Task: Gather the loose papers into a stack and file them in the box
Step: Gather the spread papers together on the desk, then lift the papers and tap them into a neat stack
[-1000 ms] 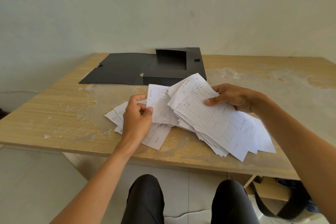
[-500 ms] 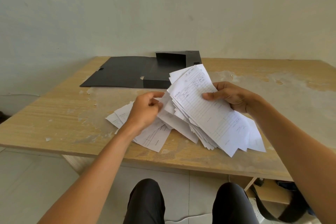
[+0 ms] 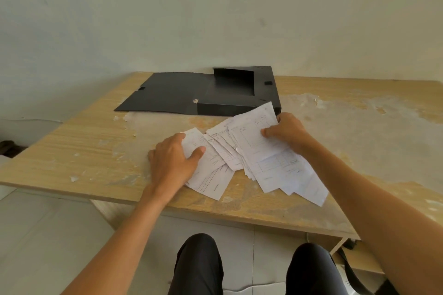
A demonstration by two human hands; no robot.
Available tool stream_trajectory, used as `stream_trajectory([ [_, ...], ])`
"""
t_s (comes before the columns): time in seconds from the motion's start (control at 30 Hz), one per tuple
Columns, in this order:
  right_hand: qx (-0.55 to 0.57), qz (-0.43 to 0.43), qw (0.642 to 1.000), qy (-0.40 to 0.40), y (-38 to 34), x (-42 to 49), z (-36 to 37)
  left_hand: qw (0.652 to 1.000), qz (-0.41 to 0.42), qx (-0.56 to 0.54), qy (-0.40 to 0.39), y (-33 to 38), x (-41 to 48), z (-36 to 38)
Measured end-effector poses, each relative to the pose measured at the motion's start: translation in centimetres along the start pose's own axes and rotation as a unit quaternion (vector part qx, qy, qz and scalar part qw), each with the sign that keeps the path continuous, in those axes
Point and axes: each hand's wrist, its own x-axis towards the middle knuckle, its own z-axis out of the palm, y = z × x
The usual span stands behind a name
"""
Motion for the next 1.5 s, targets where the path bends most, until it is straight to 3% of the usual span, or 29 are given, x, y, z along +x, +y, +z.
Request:
stream_trajectory([
  [0.1,-0.145,-0.021,0.988,0.040,-0.8,-0.4,1.8,0.993,-0.039,0.107,0.004,-1.5,-1.0,-0.1],
  [0.2,-0.182,-0.036,0.981,0.052,-1.3,-0.5,3.0,0.991,-0.052,0.111,-0.051,-2.0,-1.7,0.3],
  [0.37,-0.155,-0.037,0.987,0.031,-2.0,-0.6,4.7,0.996,-0.017,-0.006,-0.085,-1.4,-1.1,0.7],
  [0.5,-0.148,-0.045,0.987,0.036,-2.7,-1.1,5.5,0.978,-0.012,-0.190,-0.087,-0.4,-0.6,0.7],
  [0.63,-0.156,-0.060,0.985,0.053,-2.7,-1.4,5.9,0.889,-0.113,-0.443,-0.039,1.2,-0.8,-0.4],
  [0.73,-0.120,-0.052,0.990,0.045,-2.7,-1.5,5.4,0.744,-0.251,-0.618,0.036,1.6,-0.1,-1.0],
  [0.8,-0.090,-0.047,0.994,0.041,-2.5,-1.5,5.2,0.659,-0.289,-0.692,0.058,1.8,-0.1,-1.3],
  [0.93,-0.083,-0.055,0.992,0.077,-2.1,-2.0,5.8,0.577,-0.298,-0.759,0.047,3.3,-1.3,-1.8],
  [1.0,-0.073,-0.057,0.991,0.100,-2.0,-2.3,6.3,0.586,-0.283,-0.759,0.020,3.9,-1.9,-1.5],
  [1.13,-0.002,-0.047,0.990,0.133,-1.8,-2.6,6.5,0.663,-0.246,-0.705,-0.052,4.8,-2.8,-0.4],
  [1.27,0.067,-0.021,0.989,0.131,-1.7,-2.8,6.5,0.736,-0.254,-0.624,-0.057,5.9,-2.9,0.8],
  [1.5,0.179,-0.032,0.981,0.061,-1.1,-3.5,5.0,0.752,-0.288,-0.587,-0.088,7.4,-1.7,1.7],
])
